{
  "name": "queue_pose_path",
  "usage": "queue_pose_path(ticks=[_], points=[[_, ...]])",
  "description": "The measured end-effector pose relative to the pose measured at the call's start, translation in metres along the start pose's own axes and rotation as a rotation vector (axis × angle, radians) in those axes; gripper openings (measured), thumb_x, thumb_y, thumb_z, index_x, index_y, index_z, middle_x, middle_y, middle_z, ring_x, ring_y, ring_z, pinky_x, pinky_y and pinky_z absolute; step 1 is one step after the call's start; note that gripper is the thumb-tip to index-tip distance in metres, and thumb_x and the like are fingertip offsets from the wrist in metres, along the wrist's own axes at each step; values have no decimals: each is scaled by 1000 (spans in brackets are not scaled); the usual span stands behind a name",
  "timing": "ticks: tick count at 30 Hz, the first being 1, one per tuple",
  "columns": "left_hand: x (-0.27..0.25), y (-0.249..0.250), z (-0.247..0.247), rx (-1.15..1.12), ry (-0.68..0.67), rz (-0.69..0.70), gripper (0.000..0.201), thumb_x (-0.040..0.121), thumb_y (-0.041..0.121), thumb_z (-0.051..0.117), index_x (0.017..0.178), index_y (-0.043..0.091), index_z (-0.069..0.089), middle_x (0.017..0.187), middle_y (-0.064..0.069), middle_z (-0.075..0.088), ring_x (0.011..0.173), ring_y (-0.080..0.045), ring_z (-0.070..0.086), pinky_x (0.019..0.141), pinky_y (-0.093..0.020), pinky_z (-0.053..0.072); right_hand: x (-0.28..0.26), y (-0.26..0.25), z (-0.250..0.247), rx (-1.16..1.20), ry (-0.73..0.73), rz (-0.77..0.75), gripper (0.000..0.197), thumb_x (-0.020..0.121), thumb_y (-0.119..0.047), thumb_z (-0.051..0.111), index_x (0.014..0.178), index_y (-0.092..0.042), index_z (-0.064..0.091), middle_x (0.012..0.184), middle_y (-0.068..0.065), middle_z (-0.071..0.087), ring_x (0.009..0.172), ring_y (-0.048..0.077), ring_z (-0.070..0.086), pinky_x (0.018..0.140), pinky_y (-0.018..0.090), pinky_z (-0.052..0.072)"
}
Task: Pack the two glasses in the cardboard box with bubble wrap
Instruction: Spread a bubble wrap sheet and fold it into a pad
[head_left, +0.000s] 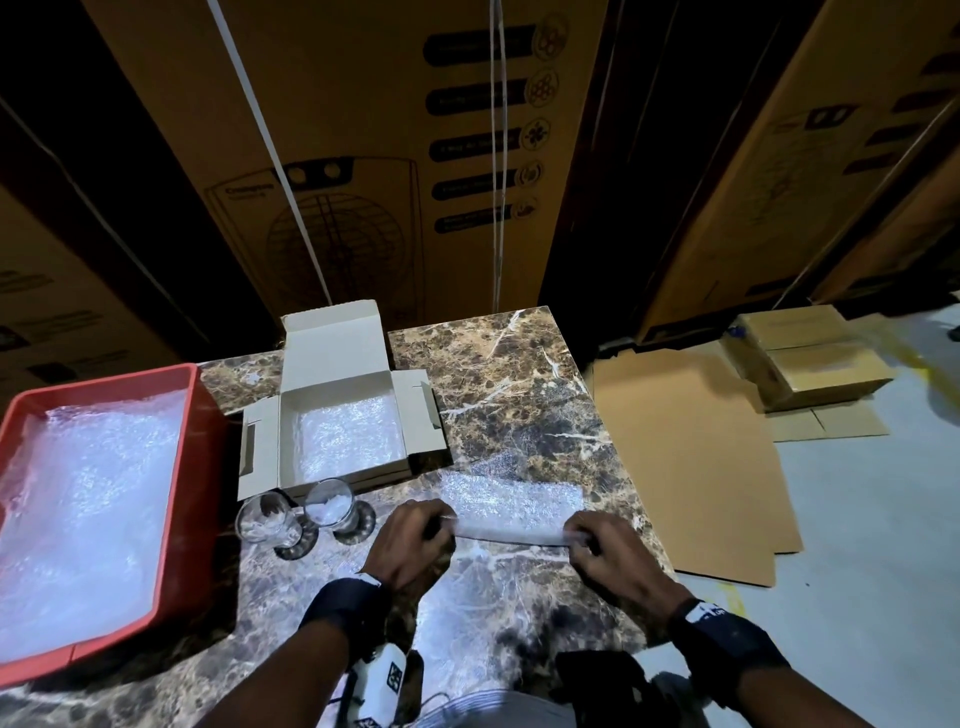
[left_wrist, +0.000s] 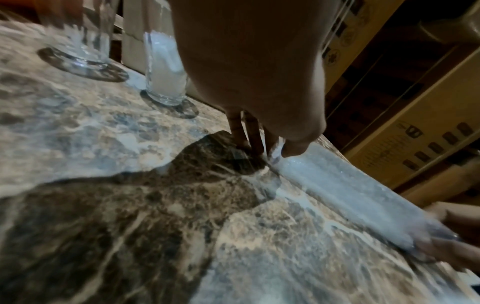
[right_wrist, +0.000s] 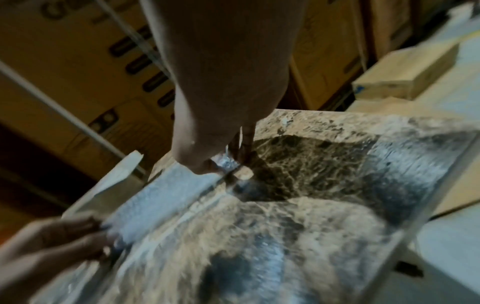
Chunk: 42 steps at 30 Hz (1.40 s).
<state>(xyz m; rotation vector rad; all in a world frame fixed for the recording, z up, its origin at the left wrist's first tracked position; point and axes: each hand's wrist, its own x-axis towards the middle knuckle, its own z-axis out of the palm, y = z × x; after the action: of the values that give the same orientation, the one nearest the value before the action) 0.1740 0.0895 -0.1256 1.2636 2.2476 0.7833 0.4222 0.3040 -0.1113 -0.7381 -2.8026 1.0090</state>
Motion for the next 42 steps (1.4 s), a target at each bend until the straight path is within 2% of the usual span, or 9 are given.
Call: queue_pose_path(ticks=[7, 12, 15, 20, 25, 28, 33, 37, 42], points=[[11, 3, 6, -261, 144, -124, 26, 100, 18, 57, 118, 36, 60, 79, 7, 71, 74, -8, 67, 73, -34, 55, 14, -1, -8, 487, 131, 317, 12, 98, -19, 63, 89, -21, 70, 72, -5, 69, 55, 7, 53, 53, 23, 41], [19, 13, 9, -376, 98, -184, 48, 96, 37, 68, 138, 39, 45, 96, 2, 69, 83, -15, 68, 79, -35, 56, 23, 4, -4, 547, 198, 408, 15, 97, -18, 61, 85, -18, 70, 61, -12, 58, 54, 9, 47, 54, 23, 37], [21, 15, 9, -347, 105, -200, 66, 87, 37, 78, 141, 42, 41, 93, 3, 67, 81, -13, 67, 74, -33, 55, 28, 4, -8, 437, 208, 394, 18, 98, -16, 60, 82, -11, 66, 60, -9, 54, 57, 11, 44, 52, 23, 36], [23, 13, 12, -315, 121, -238, 57, 89, 22, 73, 136, 41, 48, 83, 5, 64, 80, -16, 64, 79, -41, 56, 35, 2, -11, 349, 251, 396, 14, 93, -9, 67, 81, -15, 66, 64, -7, 59, 52, -1, 46, 51, 14, 37], [25, 12, 8, -82, 62, -256, 60, 83, 31, 73, 137, 35, 48, 77, 9, 65, 79, -18, 64, 82, -42, 53, 40, 14, -4, 311, 244, 412, 12, 90, -13, 74, 84, -20, 66, 67, -6, 62, 58, 6, 50, 53, 17, 39], [24, 16, 5, -1, 31, -255, 67, 76, 35, 70, 138, 32, 46, 86, 12, 63, 87, -19, 59, 81, -39, 51, 41, 16, 1, 266, 259, 411, 15, 88, -17, 75, 84, -23, 62, 69, -8, 62, 60, 10, 52, 56, 28, 41], [24, 30, 3, 196, 65, -104, 61, 69, 43, 55, 128, 26, 48, 105, 3, 44, 95, -22, 48, 79, -40, 49, 41, 12, 2, 9, 271, 366, 20, 87, -27, 75, 99, -27, 59, 85, -10, 56, 74, 9, 52, 56, 23, 38], [27, 50, 10, 270, 23, 149, 66, 81, 47, 58, 142, 27, 45, 133, -3, 43, 121, -25, 42, 107, -45, 39, 43, 12, 4, -131, 297, 309, 36, 89, -31, 68, 120, -24, 52, 107, -1, 51, 98, 18, 46, 77, 39, 48], [32, 64, 33, 367, -208, 223, 89, 95, 59, 46, 165, 20, 8, 172, -5, -3, 158, -25, -5, 126, -43, -4, 53, -13, 25, -230, 190, 131, 37, 97, -31, 59, 133, -25, 53, 140, 2, 45, 127, 18, 43, 111, 43, 42]])
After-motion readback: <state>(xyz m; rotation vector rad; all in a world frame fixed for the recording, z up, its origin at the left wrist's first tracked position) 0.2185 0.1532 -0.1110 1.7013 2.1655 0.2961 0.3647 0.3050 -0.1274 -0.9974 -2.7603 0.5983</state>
